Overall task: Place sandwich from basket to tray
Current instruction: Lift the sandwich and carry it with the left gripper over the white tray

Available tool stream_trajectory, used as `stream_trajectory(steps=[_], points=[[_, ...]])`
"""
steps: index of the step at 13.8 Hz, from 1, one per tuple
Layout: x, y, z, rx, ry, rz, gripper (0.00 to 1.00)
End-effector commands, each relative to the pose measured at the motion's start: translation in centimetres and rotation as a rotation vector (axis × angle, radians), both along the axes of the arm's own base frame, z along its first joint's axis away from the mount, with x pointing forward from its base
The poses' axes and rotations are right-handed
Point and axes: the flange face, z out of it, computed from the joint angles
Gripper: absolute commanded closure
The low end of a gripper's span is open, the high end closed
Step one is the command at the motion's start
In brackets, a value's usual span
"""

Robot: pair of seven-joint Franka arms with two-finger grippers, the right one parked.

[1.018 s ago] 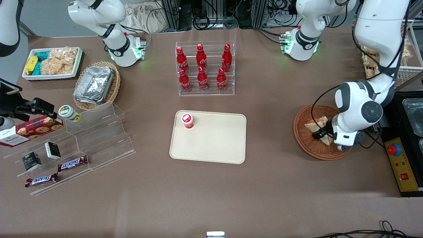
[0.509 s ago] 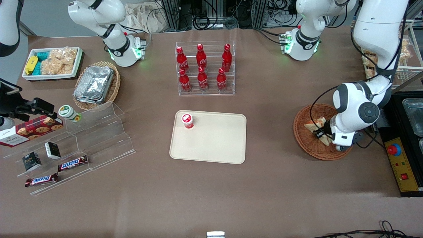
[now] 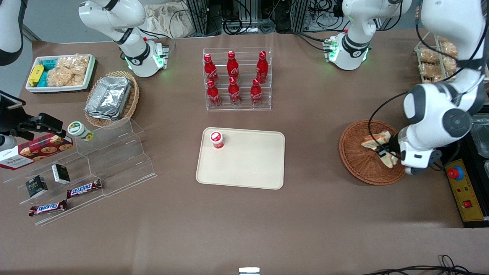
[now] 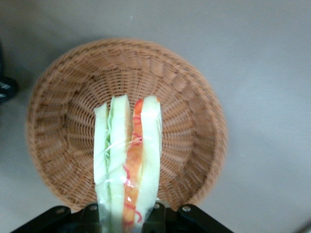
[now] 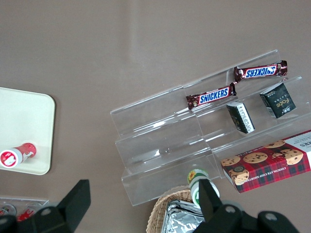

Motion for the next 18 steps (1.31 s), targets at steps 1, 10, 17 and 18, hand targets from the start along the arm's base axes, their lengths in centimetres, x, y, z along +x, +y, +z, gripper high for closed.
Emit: stream_trajectory(steps=[1, 10, 17, 18], points=[[0.3, -2.1, 9.6, 0.012, -0.007, -0.047, 0.81], [-3.0, -19.6, 22.3, 0.009, -0.046, -0.282, 0.80], [-4.5, -33.3, 12.3, 0.104, -0.017, -0.452, 0.82], [-4.4, -34.6, 10.4, 0.108, -0.022, -0.452, 0.82]])
